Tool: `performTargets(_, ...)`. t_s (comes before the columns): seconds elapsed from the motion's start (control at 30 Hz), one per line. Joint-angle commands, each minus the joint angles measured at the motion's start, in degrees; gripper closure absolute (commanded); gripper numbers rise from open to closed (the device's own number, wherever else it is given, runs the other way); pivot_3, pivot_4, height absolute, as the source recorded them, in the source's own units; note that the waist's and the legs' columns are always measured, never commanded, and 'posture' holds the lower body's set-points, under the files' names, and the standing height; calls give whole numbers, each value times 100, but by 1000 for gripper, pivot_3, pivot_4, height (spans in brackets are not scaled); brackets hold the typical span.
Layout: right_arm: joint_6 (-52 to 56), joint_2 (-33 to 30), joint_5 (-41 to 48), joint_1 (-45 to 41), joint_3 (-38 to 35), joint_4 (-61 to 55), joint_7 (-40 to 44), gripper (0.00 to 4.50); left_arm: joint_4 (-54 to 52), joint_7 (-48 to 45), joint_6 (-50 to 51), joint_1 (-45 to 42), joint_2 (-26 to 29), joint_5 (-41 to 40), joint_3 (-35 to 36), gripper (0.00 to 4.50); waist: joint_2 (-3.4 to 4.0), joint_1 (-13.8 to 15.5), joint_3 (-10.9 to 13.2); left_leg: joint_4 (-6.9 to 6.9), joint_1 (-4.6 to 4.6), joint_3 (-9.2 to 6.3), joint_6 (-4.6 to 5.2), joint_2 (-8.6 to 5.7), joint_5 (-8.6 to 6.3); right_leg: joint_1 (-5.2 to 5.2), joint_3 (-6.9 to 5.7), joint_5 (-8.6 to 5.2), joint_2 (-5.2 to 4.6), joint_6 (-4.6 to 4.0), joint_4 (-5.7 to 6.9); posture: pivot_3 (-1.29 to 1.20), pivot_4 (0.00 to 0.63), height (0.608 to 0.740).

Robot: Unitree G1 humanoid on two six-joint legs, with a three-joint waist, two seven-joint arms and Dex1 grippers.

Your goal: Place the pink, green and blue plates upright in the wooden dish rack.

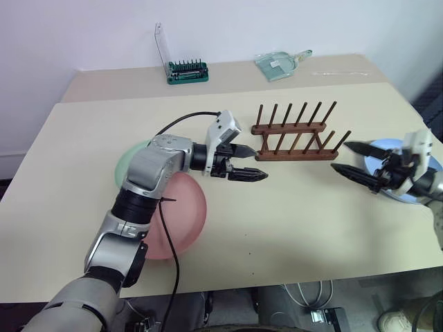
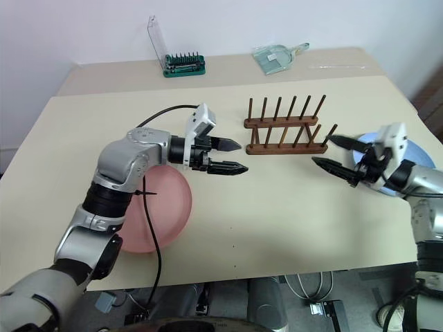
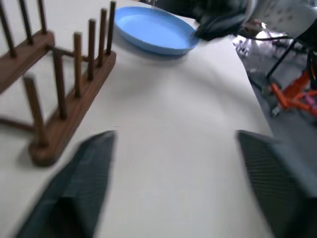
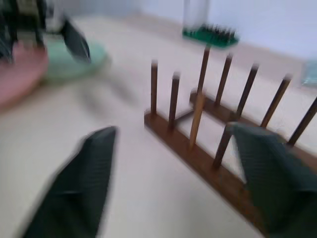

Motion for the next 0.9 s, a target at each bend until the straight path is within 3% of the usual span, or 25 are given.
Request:
performTargets(0.03,326,-36,196,3,-206,-432,-34,97,-130,-210,94,-450,403,-432,480,0,-1,-1,1,1,-2,0,-6,0,3,-3,0,0,0,0,2,0,150,740)
performTargets(0.2,693,113,511,-72,-194,-809,66,97,380,-702,-214,-1200,1739,-187,502,0,-1,-33,1,0,-6,6,-16,0,9,-11,0,0,0,0,3,0,150,740)
performTargets(0.4,452,471,354,-155,41,-1086,133,97,740,-1338,1247,-1488,3553,-485,471,0,-5,-53,4,-8,-6,10,-18,5,10,-16,2,-1,5,1,0,0,150,740)
performTargets(0.6,439,844,203,-495,430,-862,253,97,669,-2032,2939,-1254,5439,-536,-546,0,-13,-61,10,-2,-6,9,2,5,-1,-16,2,-2,9,2,9,0,150,740)
performTargets(0.67,399,953,127,-612,552,-799,314,97,474,-2071,3649,-1132,5788,-827,-703,0,-12,-59,11,-6,-9,8,2,7,-2,-21,2,-4,13,2,14,0,150,740)
performTargets(0.77,333,1193,46,-785,753,-775,361,97,-248,-2219,3819,-292,6531,-1104,-868,0,-11,-66,12,-5,-6,8,5,10,-4,-20,4,-5,14,2,18,0,150,740)
performTargets(0.9,253,1348,-91,-973,909,-619,414,97,-130,-1947,4121,-150,6736,-972,-1168,0,-19,-23,15,-4,-5,4,3,11,-2,-22,4,-6,17,-1,30,0,150,740)
